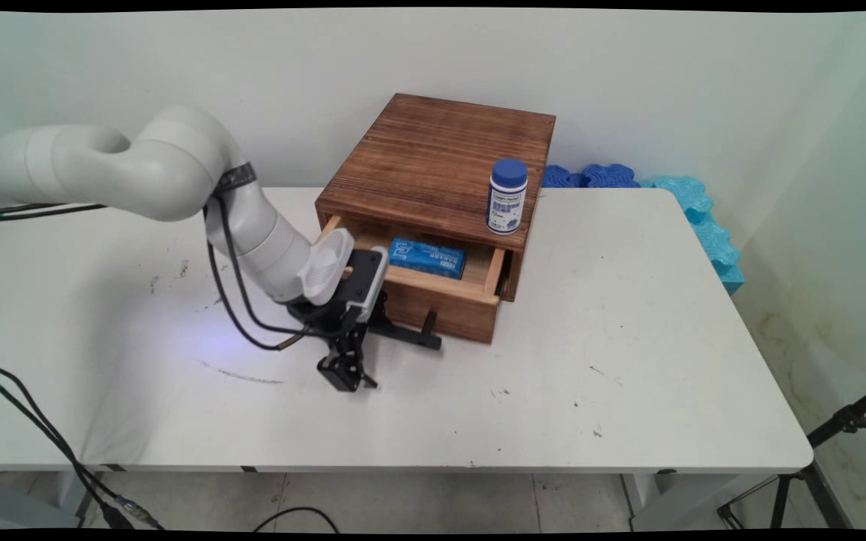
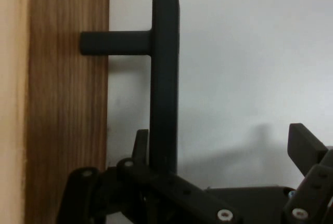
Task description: Open the drawer
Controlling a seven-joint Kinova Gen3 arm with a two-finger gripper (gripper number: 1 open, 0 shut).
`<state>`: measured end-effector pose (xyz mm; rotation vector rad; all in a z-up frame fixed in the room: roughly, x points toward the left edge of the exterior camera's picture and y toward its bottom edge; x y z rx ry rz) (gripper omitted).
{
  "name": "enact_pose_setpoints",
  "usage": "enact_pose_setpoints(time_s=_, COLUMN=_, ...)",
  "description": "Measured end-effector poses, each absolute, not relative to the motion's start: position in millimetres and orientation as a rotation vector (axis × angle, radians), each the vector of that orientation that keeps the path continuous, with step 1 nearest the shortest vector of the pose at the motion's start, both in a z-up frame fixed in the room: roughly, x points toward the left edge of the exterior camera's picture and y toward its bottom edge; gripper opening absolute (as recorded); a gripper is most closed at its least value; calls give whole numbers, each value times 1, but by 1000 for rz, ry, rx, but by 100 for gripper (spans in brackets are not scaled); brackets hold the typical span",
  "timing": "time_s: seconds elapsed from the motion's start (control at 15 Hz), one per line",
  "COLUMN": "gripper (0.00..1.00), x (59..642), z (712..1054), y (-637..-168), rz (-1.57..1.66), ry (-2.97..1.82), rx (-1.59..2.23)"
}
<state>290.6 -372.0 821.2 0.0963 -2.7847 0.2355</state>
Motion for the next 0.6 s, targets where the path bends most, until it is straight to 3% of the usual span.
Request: enact_pose_setpoints(time_s=0.6, gripper=100, x=290, z=827, y=-329, rz=187, ry=-2784, rx=78)
